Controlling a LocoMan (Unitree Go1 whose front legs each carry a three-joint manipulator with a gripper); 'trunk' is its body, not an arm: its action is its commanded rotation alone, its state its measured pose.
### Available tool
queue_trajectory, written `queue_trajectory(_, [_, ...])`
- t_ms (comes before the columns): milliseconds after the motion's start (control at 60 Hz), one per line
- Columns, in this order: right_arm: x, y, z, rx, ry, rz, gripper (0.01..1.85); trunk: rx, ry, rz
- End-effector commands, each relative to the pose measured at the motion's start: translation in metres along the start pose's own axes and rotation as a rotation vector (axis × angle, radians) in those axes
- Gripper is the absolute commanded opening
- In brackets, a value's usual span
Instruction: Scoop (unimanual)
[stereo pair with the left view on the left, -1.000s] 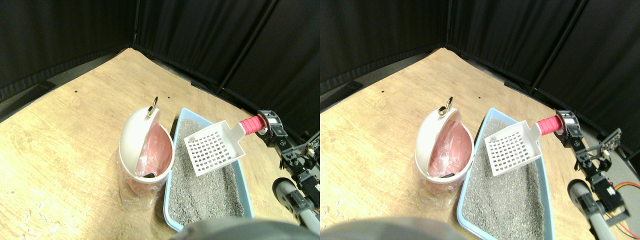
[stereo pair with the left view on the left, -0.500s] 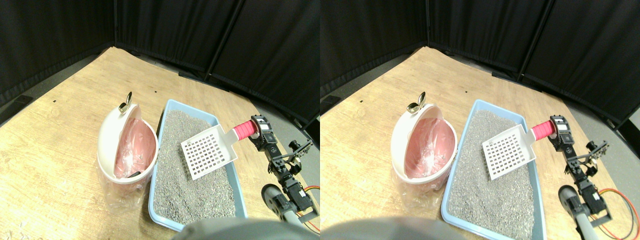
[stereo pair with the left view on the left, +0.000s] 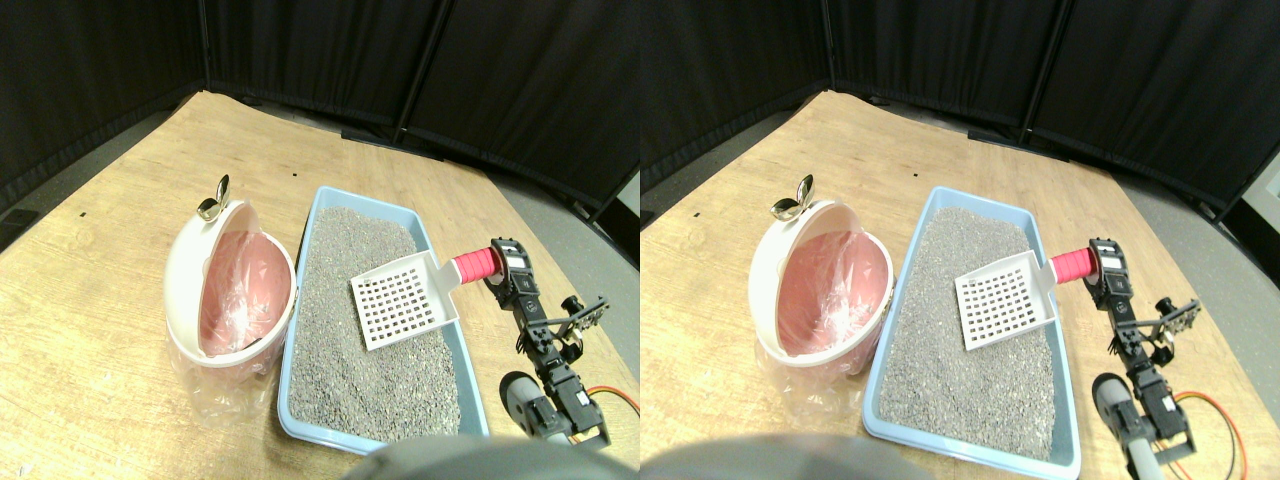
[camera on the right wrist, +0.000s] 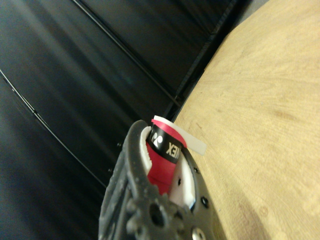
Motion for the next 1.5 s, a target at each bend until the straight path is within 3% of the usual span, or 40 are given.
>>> queue_trajectory(17, [-0.004,0.004,0.001,0.034,-0.044,-0.006,0.06,-0.024,-0.01,-0.002])
queue_trajectory(250, [-0.011,0.005,-0.02,0.048,0.018,-0.057,0.06,-0.018,-0.003,-0.004])
queue_trajectory(367, [-0.008,0.002,-0.022,0.06,0.019,-0.082,0.06,-0.014,0.003,-0.009])
queue_trajectory(617, [-0.005,0.002,-0.024,0.037,0.038,-0.121,0.06,-0.006,-0.001,-0.024])
queue_trajectory(867, [-0.003,0.003,-0.021,0.013,0.136,-0.181,0.06,-0.002,0.002,-0.033])
queue_trajectory(933, [-0.003,0.004,-0.02,0.004,0.214,-0.219,0.06,-0.002,0.002,-0.033])
queue_trajectory(967, [-0.002,0.004,-0.019,0.012,0.258,-0.222,0.35,-0.002,0.002,-0.033])
queue_trajectory(1000, [-0.002,0.004,-0.019,0.015,0.262,-0.211,0.44,-0.002,0.002,-0.033])
queue_trajectory(1050, [-0.002,0.003,-0.017,0.021,0.327,-0.22,0.91,-0.002,0.002,-0.033])
queue_trajectory(1100, [-0.002,0.003,-0.014,0.025,0.366,-0.219,1.18,-0.002,0.002,-0.033])
queue_trajectory(1167, [-0.002,0.002,-0.01,0.041,0.391,-0.179,1.37,-0.002,0.002,-0.033])
queue_trajectory(1267, [0.0,0.001,-0.003,0.05,0.445,-0.131,1.55,-0.004,0.001,-0.042])
queue_trajectory(1500, [-0.001,-0.005,0.008,0.049,0.517,-0.127,1.53,-0.01,-0.002,-0.041])
